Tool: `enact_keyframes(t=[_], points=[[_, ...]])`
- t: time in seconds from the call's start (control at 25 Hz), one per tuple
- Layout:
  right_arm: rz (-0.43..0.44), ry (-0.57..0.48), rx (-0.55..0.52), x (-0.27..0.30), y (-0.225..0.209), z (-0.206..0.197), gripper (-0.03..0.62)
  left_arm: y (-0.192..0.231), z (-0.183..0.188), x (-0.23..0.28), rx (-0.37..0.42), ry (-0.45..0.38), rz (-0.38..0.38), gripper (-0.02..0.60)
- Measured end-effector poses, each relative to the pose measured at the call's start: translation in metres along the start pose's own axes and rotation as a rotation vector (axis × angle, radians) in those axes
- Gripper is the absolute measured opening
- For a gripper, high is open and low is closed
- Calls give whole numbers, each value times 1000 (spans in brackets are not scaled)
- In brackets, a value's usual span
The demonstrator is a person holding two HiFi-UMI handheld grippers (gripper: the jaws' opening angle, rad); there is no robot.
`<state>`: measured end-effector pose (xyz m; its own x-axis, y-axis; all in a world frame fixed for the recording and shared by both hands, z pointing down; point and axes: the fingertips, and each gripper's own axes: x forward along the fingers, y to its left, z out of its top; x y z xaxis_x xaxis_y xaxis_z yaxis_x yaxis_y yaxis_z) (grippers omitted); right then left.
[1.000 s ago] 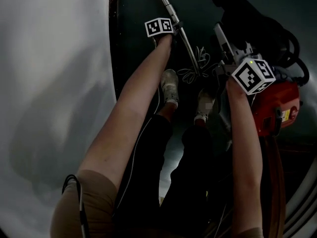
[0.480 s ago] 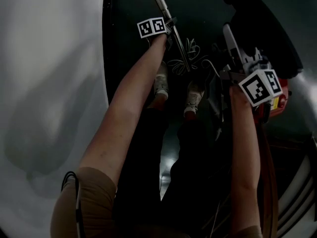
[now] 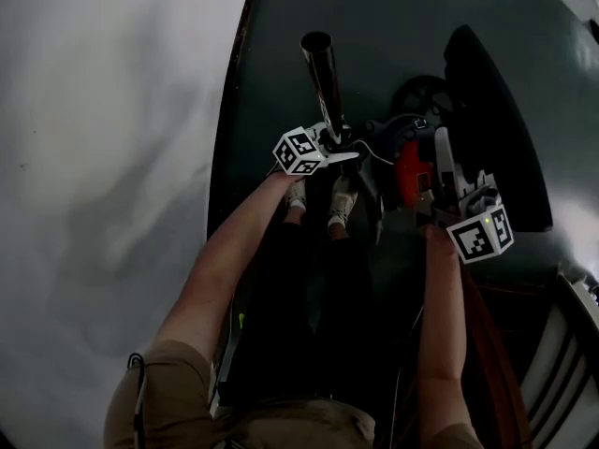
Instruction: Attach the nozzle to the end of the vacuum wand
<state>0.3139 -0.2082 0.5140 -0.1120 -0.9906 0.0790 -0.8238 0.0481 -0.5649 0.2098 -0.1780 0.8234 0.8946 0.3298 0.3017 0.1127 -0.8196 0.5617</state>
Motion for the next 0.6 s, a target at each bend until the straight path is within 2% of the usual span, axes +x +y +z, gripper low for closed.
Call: enact_keyframes(t=[0.04, 0.08, 0.12, 0.16, 0.24, 0.28, 0.44, 0.6], points=[[35, 13, 28, 23, -13, -21, 166, 15, 1, -2, 43, 9, -6, 261], [73, 27, 57, 48, -28, -42, 166, 33, -2, -2, 80, 41, 2, 220], [103, 31, 72, 66, -41, -54, 166, 46, -8, 2, 119, 93, 10, 209], [122, 21, 68, 73, -47, -55, 166, 52, -14, 9, 160, 154, 16, 172], [134, -14, 48, 48, -38, -29, 166, 46, -26, 27, 233, 263, 43, 170], [129, -26, 50, 29, -28, -16, 166, 35, -33, 33, 257, 292, 72, 170], [113, -56, 25, -7, 14, 11, 166, 8, -53, 38, 260, 287, 204, 164], [113, -57, -30, -87, 61, 33, 166, -56, -70, 61, 321, 312, 268, 164]])
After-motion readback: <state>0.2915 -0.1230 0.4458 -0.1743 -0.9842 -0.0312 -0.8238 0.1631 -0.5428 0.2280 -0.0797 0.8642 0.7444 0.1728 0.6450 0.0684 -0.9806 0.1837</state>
